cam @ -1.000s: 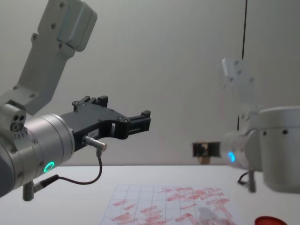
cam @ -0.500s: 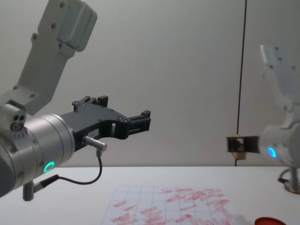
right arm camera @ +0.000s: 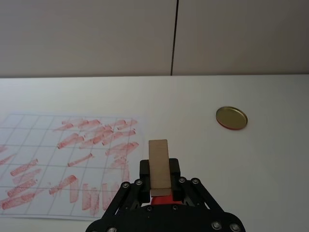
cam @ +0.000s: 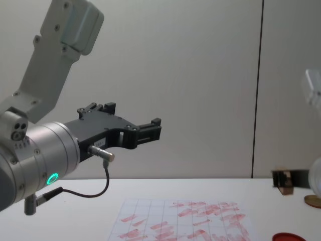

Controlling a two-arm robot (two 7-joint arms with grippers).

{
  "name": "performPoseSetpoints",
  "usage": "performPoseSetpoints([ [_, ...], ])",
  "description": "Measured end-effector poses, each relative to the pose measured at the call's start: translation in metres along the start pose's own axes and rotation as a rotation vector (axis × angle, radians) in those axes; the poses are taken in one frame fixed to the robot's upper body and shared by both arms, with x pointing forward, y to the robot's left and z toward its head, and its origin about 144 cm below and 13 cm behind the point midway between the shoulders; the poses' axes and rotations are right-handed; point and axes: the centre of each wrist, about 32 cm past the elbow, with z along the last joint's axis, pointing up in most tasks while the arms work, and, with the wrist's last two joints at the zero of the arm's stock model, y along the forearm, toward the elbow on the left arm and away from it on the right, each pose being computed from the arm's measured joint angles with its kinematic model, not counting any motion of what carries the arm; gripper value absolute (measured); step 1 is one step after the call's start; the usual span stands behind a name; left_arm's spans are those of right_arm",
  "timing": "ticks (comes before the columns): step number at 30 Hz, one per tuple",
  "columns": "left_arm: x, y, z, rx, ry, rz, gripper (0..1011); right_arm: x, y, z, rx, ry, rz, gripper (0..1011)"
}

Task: Use the one hand to pick up the stamp and affix it onto the A4 paper.

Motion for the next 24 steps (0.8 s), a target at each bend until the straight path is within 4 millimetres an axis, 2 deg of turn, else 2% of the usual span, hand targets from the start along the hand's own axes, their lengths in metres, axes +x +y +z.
performPoseSetpoints([
  [7,0.000,0.000,0.000,0.000,0.000,0.000,993,0.005,0.007,-0.015,-0.051,-0.011,-0.018,217],
  [24,0.000,0.000,0.000,0.000,0.000,0.000,993,0.004,0.031,-0.036,-0.129,-0.028,-0.031,217],
])
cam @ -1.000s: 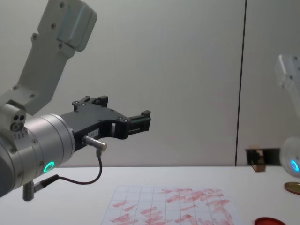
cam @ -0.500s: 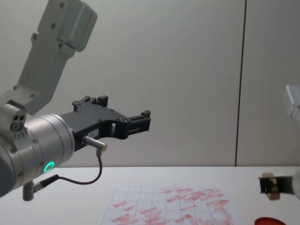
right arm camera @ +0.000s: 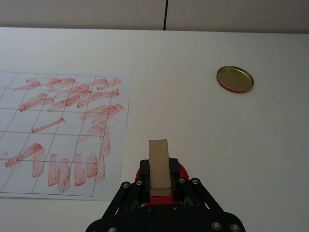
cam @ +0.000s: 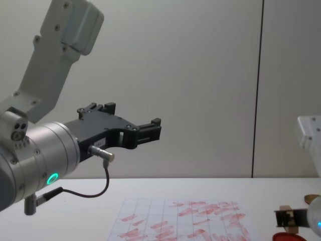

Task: Use the one hand to pick up the stamp and affix it onto the A4 paper.

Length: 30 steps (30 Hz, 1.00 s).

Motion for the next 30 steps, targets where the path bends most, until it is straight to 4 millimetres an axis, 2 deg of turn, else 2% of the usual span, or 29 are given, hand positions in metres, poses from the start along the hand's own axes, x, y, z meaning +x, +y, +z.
performPoseSetpoints([
  [13,0.000,0.000,0.000,0.000,0.000,0.000,993,0.000,0.013,-0.008,-0.047,-0.005,-0.014,217],
  [19,0.000,0.000,0.000,0.000,0.000,0.000,993,0.000,0.015,-0.009,-0.053,-0.004,-0.017,361],
  [20,0.000,0.000,0.000,0.000,0.000,0.000,993,0.000,0.015,-0.009,-0.052,-0.004,-0.018,433],
  [24,0.000,0.000,0.000,0.000,0.000,0.000,993,0.000,0.015,-0.009,-0.047,-0.005,-0.018,510],
  [30,0.000,0.000,0.000,0.000,0.000,0.000,993,0.000,0.011,-0.003,-0.008,-0.006,-0.017,738],
])
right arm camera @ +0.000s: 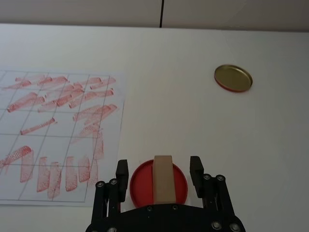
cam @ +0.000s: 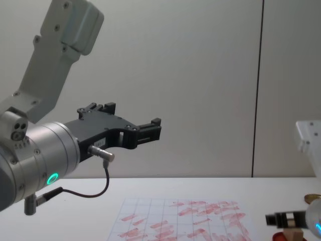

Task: Use the one hand to pick up the stamp and affix it onto the A4 paper.

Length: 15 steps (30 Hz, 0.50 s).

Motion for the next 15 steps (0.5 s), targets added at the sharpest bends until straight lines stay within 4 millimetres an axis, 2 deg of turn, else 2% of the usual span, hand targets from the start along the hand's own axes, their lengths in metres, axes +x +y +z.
performPoseSetpoints([
  [8,0.000,0.000,0.000,0.000,0.000,0.000,993,0.000,-0.012,0.011,0.077,0.001,0.012,960],
  [11,0.000,0.000,0.000,0.000,0.000,0.000,993,0.000,-0.019,0.016,0.119,0.003,0.019,1001],
  [15,0.000,0.000,0.000,0.000,0.000,0.000,993,0.002,-0.028,0.020,0.167,0.003,0.028,1001],
])
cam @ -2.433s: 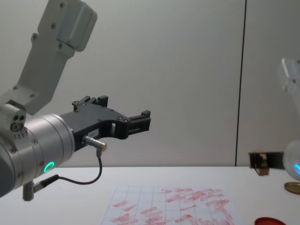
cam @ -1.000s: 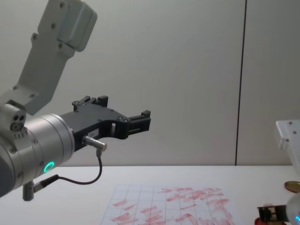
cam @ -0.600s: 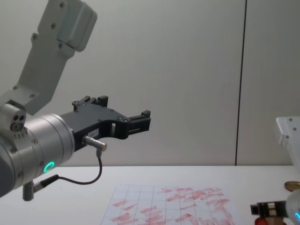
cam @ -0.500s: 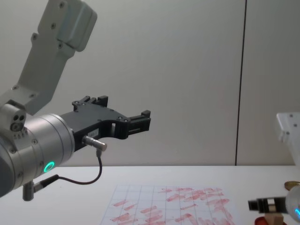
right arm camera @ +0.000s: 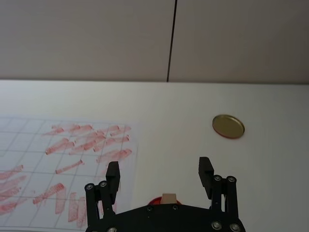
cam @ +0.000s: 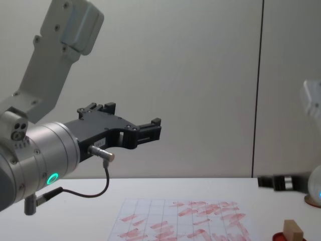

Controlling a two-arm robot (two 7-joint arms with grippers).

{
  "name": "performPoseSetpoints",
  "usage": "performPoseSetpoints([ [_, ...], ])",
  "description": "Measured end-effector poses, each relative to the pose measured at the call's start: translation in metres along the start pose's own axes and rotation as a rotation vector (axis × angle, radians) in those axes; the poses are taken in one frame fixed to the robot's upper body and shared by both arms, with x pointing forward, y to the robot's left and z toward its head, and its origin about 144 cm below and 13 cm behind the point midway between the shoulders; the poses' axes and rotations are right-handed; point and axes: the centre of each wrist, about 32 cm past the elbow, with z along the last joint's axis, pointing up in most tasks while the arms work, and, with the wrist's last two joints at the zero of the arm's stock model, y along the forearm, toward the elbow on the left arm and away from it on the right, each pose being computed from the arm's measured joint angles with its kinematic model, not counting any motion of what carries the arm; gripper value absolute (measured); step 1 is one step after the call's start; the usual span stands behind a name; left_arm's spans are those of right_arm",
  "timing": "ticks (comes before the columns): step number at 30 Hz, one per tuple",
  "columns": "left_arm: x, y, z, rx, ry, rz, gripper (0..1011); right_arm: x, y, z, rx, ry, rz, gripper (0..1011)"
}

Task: Use the one hand to pick up the stamp and affix it onto the A4 paper.

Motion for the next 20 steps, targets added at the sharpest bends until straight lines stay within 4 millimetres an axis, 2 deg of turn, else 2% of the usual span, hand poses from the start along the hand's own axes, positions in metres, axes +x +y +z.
performPoseSetpoints([
  [7,0.000,0.000,0.000,0.000,0.000,0.000,993,0.004,-0.016,0.011,0.082,-0.002,0.018,1001],
  [20,0.000,0.000,0.000,0.000,0.000,0.000,993,0.006,-0.029,0.018,0.141,-0.004,0.032,1001],
])
